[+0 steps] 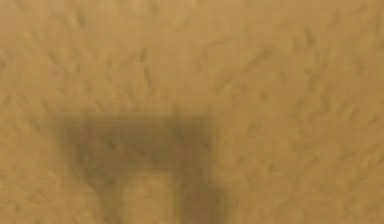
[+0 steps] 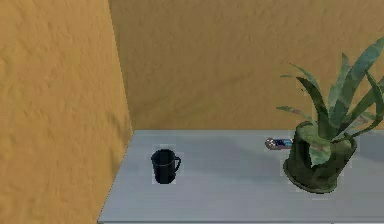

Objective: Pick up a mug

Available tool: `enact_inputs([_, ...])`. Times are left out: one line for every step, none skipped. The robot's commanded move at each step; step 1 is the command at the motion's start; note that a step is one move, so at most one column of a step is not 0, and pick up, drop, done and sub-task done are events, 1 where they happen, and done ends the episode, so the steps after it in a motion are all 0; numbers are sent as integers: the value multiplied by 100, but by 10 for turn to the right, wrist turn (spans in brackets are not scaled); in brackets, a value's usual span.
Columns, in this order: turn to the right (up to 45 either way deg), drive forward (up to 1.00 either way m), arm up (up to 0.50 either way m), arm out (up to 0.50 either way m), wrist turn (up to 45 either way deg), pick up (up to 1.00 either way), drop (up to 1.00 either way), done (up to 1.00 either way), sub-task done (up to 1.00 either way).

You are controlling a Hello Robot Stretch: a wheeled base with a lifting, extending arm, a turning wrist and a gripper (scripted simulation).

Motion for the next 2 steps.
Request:
enact_inputs([0, 0, 50, 0, 0, 0, 0, 0, 0])
enact_inputs([0, 0, 38, 0, 0, 0, 0, 0, 0])
